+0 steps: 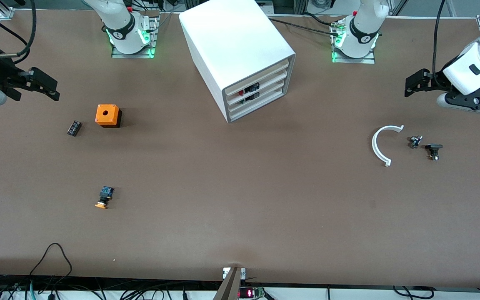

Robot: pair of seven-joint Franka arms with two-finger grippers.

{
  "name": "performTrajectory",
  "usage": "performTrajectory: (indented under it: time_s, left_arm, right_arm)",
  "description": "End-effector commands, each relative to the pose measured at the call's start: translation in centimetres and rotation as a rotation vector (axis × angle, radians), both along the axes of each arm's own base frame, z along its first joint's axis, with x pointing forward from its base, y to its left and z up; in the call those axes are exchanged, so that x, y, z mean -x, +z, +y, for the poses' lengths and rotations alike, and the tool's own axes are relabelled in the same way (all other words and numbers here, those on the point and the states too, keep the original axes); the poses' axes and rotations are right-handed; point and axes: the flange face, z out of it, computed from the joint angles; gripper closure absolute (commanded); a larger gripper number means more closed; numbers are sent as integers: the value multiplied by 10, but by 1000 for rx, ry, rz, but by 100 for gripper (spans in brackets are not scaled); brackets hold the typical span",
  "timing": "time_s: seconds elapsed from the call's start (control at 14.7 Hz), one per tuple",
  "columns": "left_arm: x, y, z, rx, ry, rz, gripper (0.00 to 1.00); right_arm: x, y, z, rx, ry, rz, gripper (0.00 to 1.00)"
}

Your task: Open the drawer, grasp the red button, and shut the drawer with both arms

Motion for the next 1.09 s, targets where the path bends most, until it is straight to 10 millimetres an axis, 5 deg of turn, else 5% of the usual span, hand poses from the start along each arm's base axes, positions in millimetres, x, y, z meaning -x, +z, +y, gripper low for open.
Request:
performTrajectory:
  time_s: [0.0,0.27,0.61,1.02]
  left_arm:
    - [0,3,-6,13,-18,29,0]
    - [10,-2,-17,25,-48,105,0]
    - [30,-12,-69,78,-147,231,0]
    - [2,-77,-104,417,-193,317,1]
  right_arm:
    - [-6,-17,-2,15,-11,32,0]
    - [-30,-52,-3,3,2,32,0]
    - [-67,-110,-2,-15,4,35,0]
    - [-107,-194,-2,-34,-1,22,0]
